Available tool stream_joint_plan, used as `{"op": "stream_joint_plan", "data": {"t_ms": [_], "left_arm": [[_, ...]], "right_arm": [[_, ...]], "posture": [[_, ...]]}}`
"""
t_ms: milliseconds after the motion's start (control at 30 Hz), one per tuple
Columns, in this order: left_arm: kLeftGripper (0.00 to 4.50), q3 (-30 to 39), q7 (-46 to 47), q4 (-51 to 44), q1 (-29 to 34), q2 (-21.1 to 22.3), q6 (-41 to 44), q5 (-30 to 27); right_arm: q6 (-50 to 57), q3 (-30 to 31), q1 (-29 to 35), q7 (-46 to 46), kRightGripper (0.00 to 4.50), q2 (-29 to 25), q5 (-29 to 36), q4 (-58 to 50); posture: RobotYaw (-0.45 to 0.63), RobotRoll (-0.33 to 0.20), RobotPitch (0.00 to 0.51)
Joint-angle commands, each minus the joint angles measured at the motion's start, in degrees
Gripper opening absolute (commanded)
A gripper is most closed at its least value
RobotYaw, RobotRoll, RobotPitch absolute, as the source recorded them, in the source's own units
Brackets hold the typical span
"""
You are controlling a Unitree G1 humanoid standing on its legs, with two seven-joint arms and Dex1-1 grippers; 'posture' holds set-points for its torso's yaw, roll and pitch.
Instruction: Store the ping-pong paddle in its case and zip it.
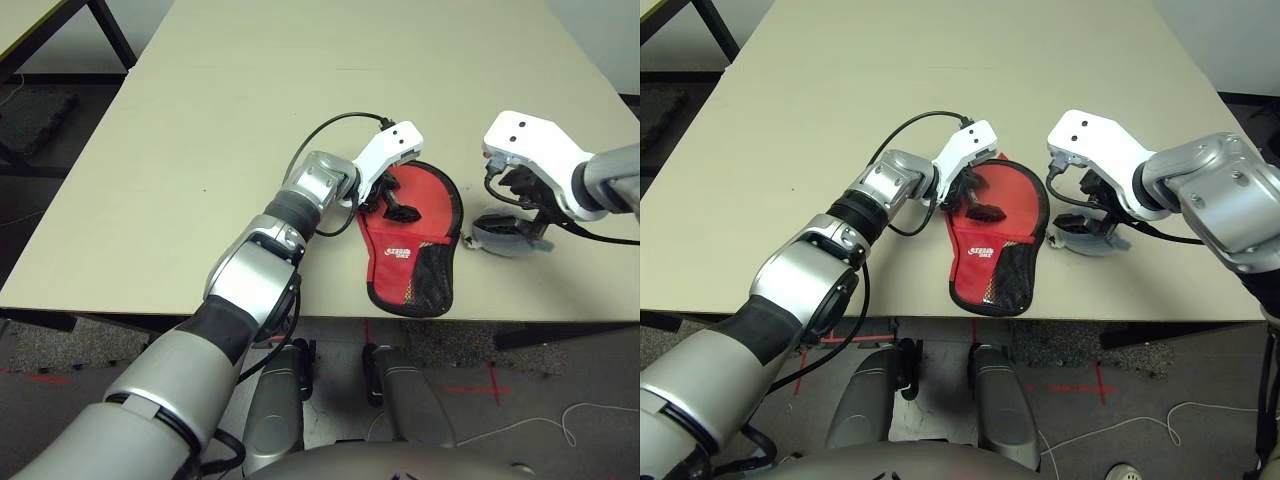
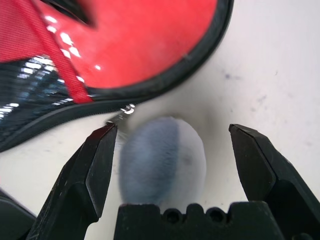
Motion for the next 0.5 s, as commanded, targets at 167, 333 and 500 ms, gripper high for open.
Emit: {"op": "stream_joint_plan", "data": {"t_ms": [167,333,500], "left_arm": [[4.50,-1.2,1.7,4.0,2.4,0.9,1.7,2.5],[4.50,-1.2,1.9,4.0,2.5,1.0,1.6,2.5],[4.50,-1.3,2.0,4.1,2.4,0.9,1.4,2.6]], "right_arm": [[2.2,3.5,0.3,2.8,4.47,0.3,-3.0,6.6],[4.3,4.0,0.8,4.7,4.09,0.1,-2.6,6.9],[6.1,3.6,1.4,5.8,2.35,-0.4,-2.0,5.3]], "posture": [[-0.10,0.000,0.192],[-0.10,0.000,0.192],[-0.11,0.000,0.193]]}}
